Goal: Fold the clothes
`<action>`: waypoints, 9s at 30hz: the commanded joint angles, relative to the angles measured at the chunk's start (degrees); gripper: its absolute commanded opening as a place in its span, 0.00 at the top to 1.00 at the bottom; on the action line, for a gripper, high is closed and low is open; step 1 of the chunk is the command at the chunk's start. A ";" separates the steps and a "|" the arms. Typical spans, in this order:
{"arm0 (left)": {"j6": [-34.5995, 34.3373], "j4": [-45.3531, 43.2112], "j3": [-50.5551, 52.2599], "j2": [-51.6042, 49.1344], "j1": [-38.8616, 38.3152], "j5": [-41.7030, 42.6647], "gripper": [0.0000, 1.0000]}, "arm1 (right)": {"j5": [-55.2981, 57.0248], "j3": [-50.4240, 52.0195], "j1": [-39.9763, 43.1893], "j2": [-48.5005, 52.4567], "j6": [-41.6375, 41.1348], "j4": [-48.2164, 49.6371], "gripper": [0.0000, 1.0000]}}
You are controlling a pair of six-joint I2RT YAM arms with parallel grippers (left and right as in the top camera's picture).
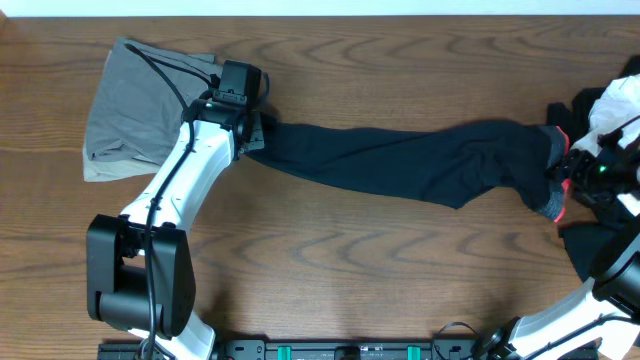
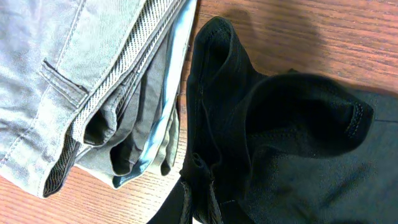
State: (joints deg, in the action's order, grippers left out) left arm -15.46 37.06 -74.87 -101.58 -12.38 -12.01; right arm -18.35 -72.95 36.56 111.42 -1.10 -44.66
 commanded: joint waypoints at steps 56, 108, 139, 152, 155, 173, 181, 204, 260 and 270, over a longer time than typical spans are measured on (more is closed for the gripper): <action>1.75 -1.46 -0.22 0.61 0.02 9.25 0.93 | -4.61 -6.91 0.26 -1.57 4.42 1.01 0.41; 12.24 -20.13 -0.28 -1.18 -29.00 29.92 0.78 | -5.90 -6.91 0.17 -1.57 3.26 0.26 0.46; 12.24 -12.33 -0.26 -3.32 -13.55 22.88 0.45 | -4.52 -6.54 0.17 6.51 3.04 -4.70 0.23; 12.92 -11.80 -0.26 -3.32 -13.49 22.84 0.44 | -20.76 -7.15 0.17 7.63 5.14 0.04 0.92; 13.51 -10.91 -0.26 -3.32 -12.76 22.18 0.44 | -20.94 -8.50 0.11 4.83 6.60 -1.11 0.99; 11.80 -7.28 -0.26 3.39 -0.13 22.01 0.44 | -14.56 -9.31 -22.34 -13.77 8.92 -1.68 0.99; 11.85 -7.08 -0.26 4.83 0.22 21.97 0.44 | -9.92 -9.11 -41.51 -7.67 12.44 -1.44 0.98; 11.82 -7.06 -0.26 4.83 0.22 21.97 0.33 | -7.87 -9.09 -32.15 -5.90 7.26 -5.27 0.21; 11.67 -4.72 -0.26 4.83 0.11 22.10 0.21 | 1.84 -12.85 -48.85 7.50 6.45 -6.93 0.79; 9.05 -5.40 -0.26 4.72 0.04 37.27 0.21 | -3.74 -14.82 -45.40 -1.03 8.28 -5.25 0.57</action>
State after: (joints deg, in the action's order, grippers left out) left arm -4.23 32.08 -74.70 -97.82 -12.45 19.94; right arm -19.70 -86.13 -11.11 116.27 6.57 -50.72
